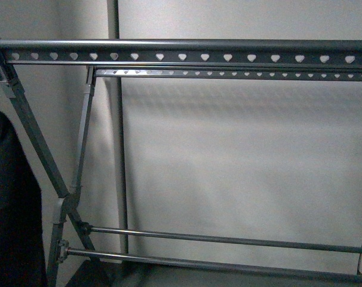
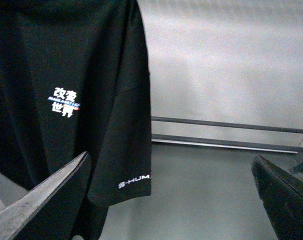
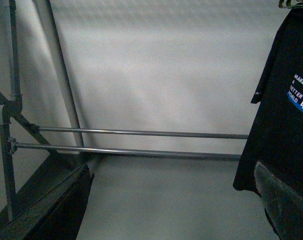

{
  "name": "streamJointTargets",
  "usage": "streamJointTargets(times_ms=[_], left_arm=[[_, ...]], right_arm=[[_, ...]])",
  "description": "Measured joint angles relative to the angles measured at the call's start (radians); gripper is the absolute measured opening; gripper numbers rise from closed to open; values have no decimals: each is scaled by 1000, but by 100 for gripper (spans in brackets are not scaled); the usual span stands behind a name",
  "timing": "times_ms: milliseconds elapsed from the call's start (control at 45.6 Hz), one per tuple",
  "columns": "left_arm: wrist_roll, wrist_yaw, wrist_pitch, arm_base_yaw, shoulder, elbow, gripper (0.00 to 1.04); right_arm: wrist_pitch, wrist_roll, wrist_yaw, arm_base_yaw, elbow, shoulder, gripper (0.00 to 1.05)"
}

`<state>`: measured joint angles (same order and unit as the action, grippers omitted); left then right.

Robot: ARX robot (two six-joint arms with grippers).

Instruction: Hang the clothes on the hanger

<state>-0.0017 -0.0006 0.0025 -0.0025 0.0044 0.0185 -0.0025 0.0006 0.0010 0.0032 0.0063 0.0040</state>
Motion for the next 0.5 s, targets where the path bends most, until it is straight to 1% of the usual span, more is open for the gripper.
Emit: streamJointTargets(times_ms=[307,329,351,373,416,438,460,504], left_arm=[[0,1,0,0,0,0,98],[12,40,-13,13,10,3,98],[28,110,-43,33,25,15,98],[30,143,-57,45,38,22,98],[33,268,-68,92,124,48,98],[26,294,-53,111,175,61,98],[21,295,-42,119,201,69,98],[-39,246,43,165,358,132,98]], right_arm=[[0,0,0,0,0,0,97],[0,0,0,0,0,0,97],[0,0,0,0,0,0,97],[0,0,1,0,0,0,97],[0,0,0,0,0,0,97],[0,0,-1,0,0,0,97],[0,0,-3,0,0,0,97],[0,0,-2,0,0,0,97]])
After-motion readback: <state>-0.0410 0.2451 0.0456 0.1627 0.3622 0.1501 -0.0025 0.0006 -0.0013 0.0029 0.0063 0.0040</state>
